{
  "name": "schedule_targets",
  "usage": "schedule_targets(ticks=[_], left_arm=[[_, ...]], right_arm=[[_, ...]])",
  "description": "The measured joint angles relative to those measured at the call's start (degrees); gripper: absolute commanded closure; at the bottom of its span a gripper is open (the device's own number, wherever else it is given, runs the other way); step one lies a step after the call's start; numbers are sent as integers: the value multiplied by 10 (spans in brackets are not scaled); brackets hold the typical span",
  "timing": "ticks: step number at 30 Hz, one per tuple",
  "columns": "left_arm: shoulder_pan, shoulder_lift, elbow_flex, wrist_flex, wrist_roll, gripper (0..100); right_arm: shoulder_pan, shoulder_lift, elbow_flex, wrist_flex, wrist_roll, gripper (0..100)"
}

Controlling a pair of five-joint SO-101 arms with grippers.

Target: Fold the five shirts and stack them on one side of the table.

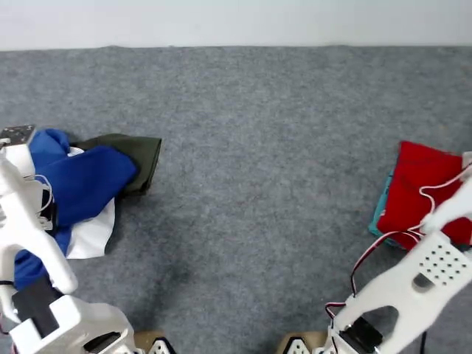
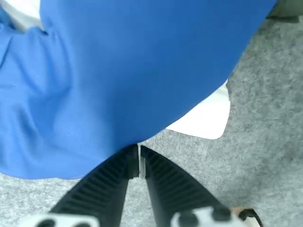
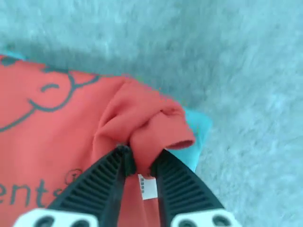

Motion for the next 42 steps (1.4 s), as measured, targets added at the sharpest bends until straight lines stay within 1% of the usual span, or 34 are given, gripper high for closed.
schedule_targets(ticks=[4, 5, 8, 11, 15, 20, 24, 27, 32, 35, 42], left_arm=[[0, 0, 0, 0, 0, 983], [0, 0, 0, 0, 0, 983], [0, 0, 0, 0, 0, 983], [0, 0, 0, 0, 0, 983], [0, 0, 0, 0, 0, 983], [0, 0, 0, 0, 0, 983], [0, 0, 0, 0, 0, 983], [0, 0, 0, 0, 0, 983], [0, 0, 0, 0, 0, 983], [0, 0, 0, 0, 0, 983], [0, 0, 0, 0, 0, 983]], right_arm=[[0, 2, -11, -1, 0, 983], [0, 11, -12, -3, 3, 967], [5, 35, -17, -1, 22, 864], [19, 38, -39, 40, 15, 780], [25, 37, -115, 142, -31, 775], [21, 37, -218, 282, -42, 775], [22, 28, -228, 295, -44, 773], [36, -4, -173, 295, -45, 772], [46, -78, 19, 295, -45, 772], [47, -92, 104, 295, -45, 772], [75, -92, 123, 290, -45, 772]])
